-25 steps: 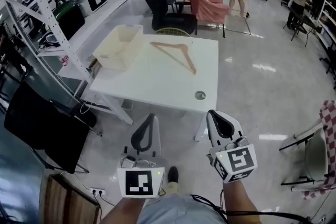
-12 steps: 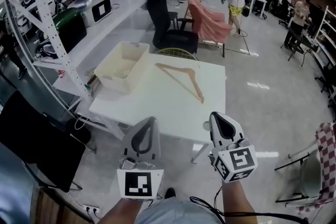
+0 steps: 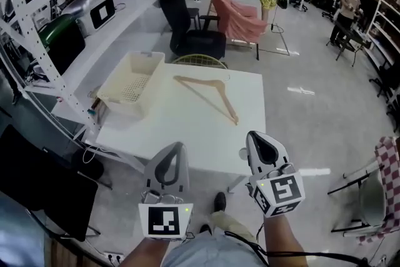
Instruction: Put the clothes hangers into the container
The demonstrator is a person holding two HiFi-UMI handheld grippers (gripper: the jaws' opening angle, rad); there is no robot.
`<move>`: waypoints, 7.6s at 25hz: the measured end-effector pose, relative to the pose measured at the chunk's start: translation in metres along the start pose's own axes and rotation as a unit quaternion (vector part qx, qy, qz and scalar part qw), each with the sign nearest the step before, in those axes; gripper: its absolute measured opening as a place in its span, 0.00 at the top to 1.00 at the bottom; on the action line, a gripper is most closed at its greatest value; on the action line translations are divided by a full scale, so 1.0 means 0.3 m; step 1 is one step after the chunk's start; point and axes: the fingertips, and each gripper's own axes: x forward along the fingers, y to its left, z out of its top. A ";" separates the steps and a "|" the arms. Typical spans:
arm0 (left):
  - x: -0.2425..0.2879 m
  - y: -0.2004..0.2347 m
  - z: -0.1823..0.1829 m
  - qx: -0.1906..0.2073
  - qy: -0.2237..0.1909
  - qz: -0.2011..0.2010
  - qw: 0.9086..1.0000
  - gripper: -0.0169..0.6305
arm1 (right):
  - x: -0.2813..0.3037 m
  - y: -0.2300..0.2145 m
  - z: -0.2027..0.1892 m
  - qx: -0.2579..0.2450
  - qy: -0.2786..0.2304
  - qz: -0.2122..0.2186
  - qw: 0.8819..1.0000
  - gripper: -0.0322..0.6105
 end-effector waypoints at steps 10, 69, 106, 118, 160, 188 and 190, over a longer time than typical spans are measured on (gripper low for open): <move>0.280 0.035 -0.069 0.008 0.025 -0.007 1.000 0.95 | 0.251 -0.167 -0.065 0.021 0.008 -0.004 1.000 0.93; 1.338 0.283 -0.728 -0.076 0.189 -0.060 0.977 0.95 | 1.167 -0.466 -0.986 0.075 0.332 0.051 0.939 0.76; 1.160 0.376 -0.273 -0.006 0.044 0.026 0.999 0.95 | 1.129 -0.557 -0.385 0.100 0.174 -0.036 0.979 0.81; 0.948 0.309 0.060 0.041 -0.042 0.080 0.995 0.95 | 0.913 -0.541 -0.072 0.072 0.084 -0.016 0.994 0.81; 0.724 1.131 -0.089 0.014 -0.028 -0.004 0.999 0.95 | 1.260 0.235 -0.082 0.086 0.109 -0.086 0.987 0.81; 0.714 1.056 -0.081 0.028 -0.018 -0.030 0.999 0.95 | 1.190 0.221 -0.137 0.095 0.130 -0.100 0.982 0.81; 0.728 1.079 -0.086 0.023 -0.023 -0.036 0.999 0.95 | 1.210 0.233 -0.142 0.090 0.134 -0.106 0.981 0.81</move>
